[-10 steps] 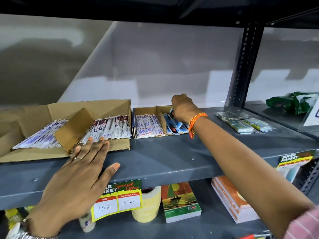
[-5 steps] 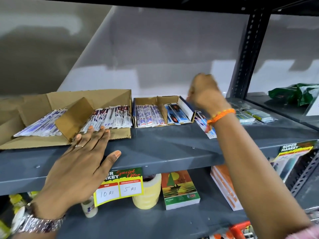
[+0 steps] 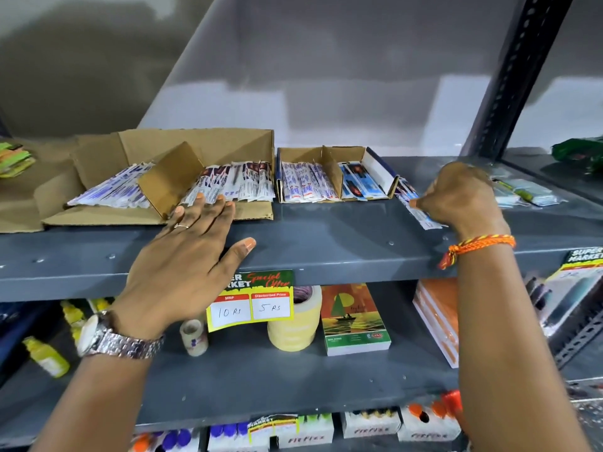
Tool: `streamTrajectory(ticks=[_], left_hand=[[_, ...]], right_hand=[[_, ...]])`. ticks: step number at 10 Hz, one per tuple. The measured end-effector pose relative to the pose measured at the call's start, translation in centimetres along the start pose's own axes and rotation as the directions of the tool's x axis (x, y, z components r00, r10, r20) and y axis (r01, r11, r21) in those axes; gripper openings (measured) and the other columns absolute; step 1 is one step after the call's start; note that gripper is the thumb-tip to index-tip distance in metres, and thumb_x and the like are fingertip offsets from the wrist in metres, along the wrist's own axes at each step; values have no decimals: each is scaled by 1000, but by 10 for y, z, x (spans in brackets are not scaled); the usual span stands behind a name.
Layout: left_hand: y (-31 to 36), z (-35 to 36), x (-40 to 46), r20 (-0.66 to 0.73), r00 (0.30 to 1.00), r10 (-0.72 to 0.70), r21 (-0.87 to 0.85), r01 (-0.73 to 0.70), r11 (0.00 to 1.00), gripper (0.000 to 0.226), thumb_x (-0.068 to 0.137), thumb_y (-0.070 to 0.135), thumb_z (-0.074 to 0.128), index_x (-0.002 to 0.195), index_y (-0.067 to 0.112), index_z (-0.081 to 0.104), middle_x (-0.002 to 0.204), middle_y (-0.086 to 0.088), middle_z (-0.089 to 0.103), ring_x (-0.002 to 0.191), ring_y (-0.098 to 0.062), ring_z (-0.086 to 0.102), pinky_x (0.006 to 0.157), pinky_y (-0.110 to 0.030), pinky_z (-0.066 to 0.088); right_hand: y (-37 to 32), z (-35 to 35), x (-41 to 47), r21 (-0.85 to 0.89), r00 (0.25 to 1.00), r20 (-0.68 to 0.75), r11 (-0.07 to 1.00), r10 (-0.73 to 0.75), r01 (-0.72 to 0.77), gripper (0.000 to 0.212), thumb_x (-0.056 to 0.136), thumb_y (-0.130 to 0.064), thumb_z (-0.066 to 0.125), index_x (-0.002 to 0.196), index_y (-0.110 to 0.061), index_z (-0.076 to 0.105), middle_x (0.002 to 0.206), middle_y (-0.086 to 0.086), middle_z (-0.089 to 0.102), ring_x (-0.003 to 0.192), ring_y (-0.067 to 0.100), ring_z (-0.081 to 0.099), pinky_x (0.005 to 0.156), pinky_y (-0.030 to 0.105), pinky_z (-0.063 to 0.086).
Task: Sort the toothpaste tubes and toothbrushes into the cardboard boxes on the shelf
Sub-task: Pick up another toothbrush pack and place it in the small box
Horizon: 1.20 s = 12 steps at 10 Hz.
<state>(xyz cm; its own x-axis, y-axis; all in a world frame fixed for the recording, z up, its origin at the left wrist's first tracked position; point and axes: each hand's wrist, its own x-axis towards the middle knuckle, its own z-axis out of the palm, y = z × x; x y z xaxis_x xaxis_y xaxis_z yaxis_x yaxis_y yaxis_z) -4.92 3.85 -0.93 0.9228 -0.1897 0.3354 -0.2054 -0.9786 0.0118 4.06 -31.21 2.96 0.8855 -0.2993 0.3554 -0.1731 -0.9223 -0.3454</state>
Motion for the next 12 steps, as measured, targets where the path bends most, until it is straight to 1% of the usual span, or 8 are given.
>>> streamTrajectory(ticks=[2, 3, 4, 5, 7, 9, 11, 12], left_hand=[[-1, 2, -1, -2, 1000, 5, 3, -5, 1000, 89, 85, 71, -3, 157, 20, 8, 166, 3, 7, 151, -12, -5, 122, -32, -3], [-2, 3, -1, 3, 1000, 2, -3, -2, 1000, 89, 85, 71, -4, 157, 21, 7, 166, 4, 5, 151, -11, -6, 122, -32, -3], [-3, 4, -1, -1, 1000, 4, 4, -4, 1000, 88, 84, 71, -5, 157, 22, 6, 166, 5, 5, 151, -11, -6, 122, -32, -2], [-3, 3, -1, -6, 1000, 6, 5, -6, 1000, 88, 85, 71, -5, 157, 22, 6, 166, 5, 6, 151, -11, -5, 122, -32, -1], [-1, 1, -2, -11, 1000, 9, 7, -9, 1000, 87, 85, 70, -3, 157, 22, 8, 165, 4, 8, 151, -11, -4, 122, -31, 0], [-1, 1, -2, -6, 1000, 10, 5, -10, 1000, 88, 85, 70, -5, 157, 22, 6, 166, 5, 5, 151, -10, -5, 122, -31, -1], [-1, 1, -2, -17, 1000, 13, 1, -13, 1000, 88, 85, 70, -4, 157, 21, 8, 165, 4, 8, 151, -12, -3, 122, -32, 0], [-1, 1, -3, -15, 1000, 14, 1, -14, 1000, 88, 85, 70, -5, 157, 21, 8, 165, 4, 8, 151, -11, -4, 122, -32, 0]], right_hand=[[-5, -5, -11, 61, 999, -19, 997, 40, -39, 26, 79, -13, 76, 95, 7, 69, 101, 29, 70, 97, 42, 67, 71, 34, 48], [-5, -6, -13, 82, 999, -34, 996, 31, -28, 24, 79, -5, 72, 97, 9, 65, 102, 31, 68, 100, 44, 65, 79, 40, 54], [-9, -9, -16, 96, 997, -70, 995, 20, -13, 23, 79, 0, 69, 99, 9, 62, 105, 31, 66, 102, 46, 64, 85, 45, 56], [-10, -8, -15, 92, 997, -61, 995, 42, -36, 23, 80, -3, 70, 100, 8, 64, 106, 30, 66, 103, 45, 64, 82, 42, 54], [-8, -3, -14, 104, 994, -78, 992, 79, -71, 24, 79, -2, 68, 100, 5, 63, 107, 29, 66, 104, 46, 64, 85, 46, 57], [-8, 1, -10, 107, 988, -104, 989, 116, -105, 23, 78, -4, 68, 100, 2, 64, 108, 27, 67, 103, 46, 64, 84, 46, 57], [-11, 4, -10, 110, 982, -114, 984, 153, -141, 23, 78, -7, 68, 99, -1, 65, 109, 25, 67, 104, 46, 64, 83, 46, 57], [-14, 5, -13, 98, 976, -137, 983, 169, -156, 12, 78, -8, 66, 88, -4, 60, 106, 25, 67, 102, 47, 64, 74, 39, 49]])
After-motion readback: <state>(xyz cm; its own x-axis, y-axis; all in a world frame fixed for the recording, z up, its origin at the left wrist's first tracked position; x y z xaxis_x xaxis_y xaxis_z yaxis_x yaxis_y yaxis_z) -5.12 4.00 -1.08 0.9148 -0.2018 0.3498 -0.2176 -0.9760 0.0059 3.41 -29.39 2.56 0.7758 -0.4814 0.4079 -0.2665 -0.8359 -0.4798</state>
